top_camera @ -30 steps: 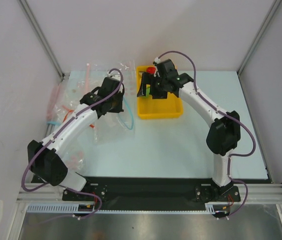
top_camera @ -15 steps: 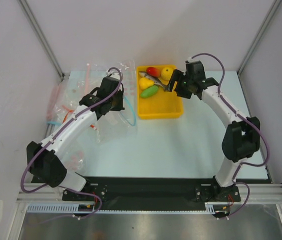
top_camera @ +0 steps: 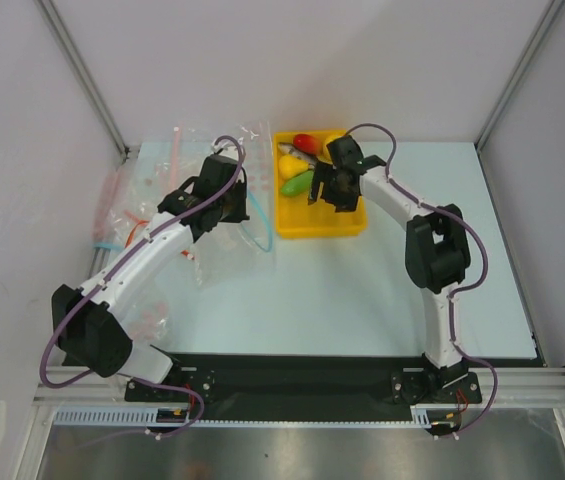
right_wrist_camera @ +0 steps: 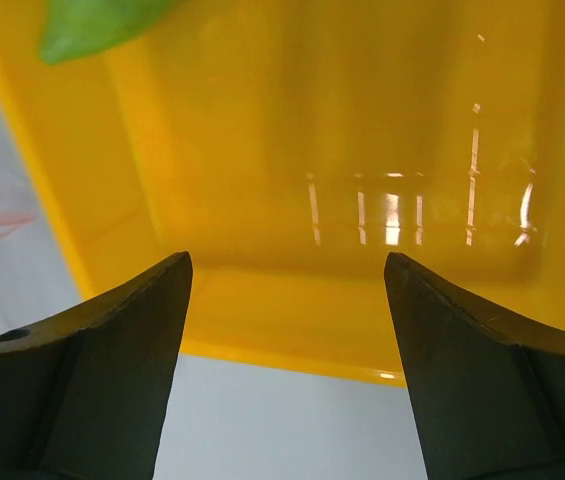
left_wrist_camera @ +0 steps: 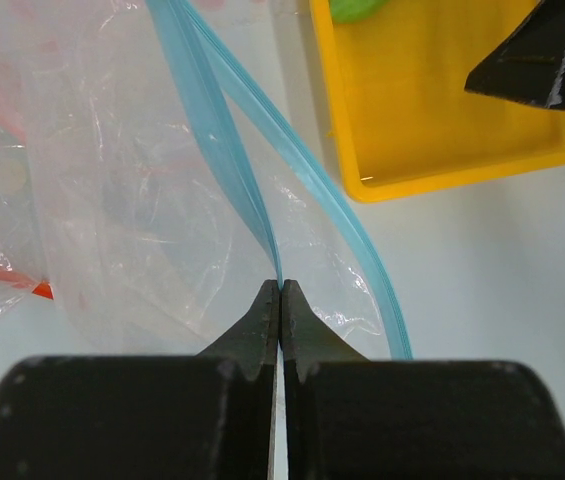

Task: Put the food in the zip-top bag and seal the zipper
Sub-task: Move the bin to the center of the board, then pick up the fake vegetable from the bin.

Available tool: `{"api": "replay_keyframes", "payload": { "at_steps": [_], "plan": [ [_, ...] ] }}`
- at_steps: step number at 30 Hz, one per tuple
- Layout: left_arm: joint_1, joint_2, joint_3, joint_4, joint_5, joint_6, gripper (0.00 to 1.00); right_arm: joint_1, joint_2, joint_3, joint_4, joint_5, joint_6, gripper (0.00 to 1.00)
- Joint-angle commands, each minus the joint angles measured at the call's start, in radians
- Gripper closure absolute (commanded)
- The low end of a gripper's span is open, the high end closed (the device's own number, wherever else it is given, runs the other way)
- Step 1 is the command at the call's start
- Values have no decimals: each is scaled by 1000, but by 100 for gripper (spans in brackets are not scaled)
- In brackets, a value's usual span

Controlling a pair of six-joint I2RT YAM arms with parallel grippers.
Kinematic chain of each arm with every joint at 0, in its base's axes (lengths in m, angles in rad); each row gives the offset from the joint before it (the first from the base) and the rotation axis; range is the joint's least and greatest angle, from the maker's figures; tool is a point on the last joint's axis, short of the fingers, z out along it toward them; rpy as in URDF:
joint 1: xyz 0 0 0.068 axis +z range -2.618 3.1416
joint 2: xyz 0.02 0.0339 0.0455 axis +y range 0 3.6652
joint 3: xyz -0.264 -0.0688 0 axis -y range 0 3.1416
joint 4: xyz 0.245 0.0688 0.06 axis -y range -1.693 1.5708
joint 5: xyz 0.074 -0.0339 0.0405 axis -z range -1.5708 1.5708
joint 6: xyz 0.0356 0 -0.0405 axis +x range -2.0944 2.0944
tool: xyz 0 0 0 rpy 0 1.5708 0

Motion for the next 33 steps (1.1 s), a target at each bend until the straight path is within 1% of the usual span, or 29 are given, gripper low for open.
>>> {"api": "replay_keyframes", "payload": {
  "at_steps": [1,2,5,6,7,10,12,14,16,20,24,25,28,29,32,33],
  "plan": [
    [6,-43,-5,35,-2,3,100,-14,37,-8,-106,84,-33,17],
    [8,-44,-7,35,-6,5,100,-15,25,-24,-118,113,-33,17],
    [8,-50,-15,34,-14,11,100,-27,-35,-136,-121,136,-30,17],
    [6,-53,-18,35,-17,11,100,-34,-96,-169,-118,132,-23,17],
    [8,-57,-25,38,-17,13,100,-41,-127,-249,-109,125,-17,17],
    [6,-61,-45,52,-18,14,100,-58,-256,-392,-103,125,1,16],
    [6,-60,-50,57,-20,13,100,-67,-337,-449,-104,136,10,16],
    [6,-60,-53,58,-11,14,100,-75,-380,-509,-114,139,13,16],
    [6,-61,-56,69,14,13,100,-87,-434,-531,-127,144,15,16],
    [5,-69,-71,100,76,-3,100,-113,-492,-540,-138,171,33,16],
    [2,-66,-81,117,106,-21,100,-116,-534,-519,-20,173,114,16],
    [0,-61,-78,117,110,-21,100,-115,-530,-506,29,173,177,16],
    [-1,-51,-59,112,115,-17,100,-115,-472,-434,80,152,275,16],
    [-1,-47,-50,107,116,-12,100,-109,-422,-411,86,129,321,16],
    [0,-40,-15,84,109,0,100,-77,-347,-300,84,130,372,16],
    [-1,-38,-1,80,104,5,100,-70,-299,-275,81,134,385,16]
  ]
}}
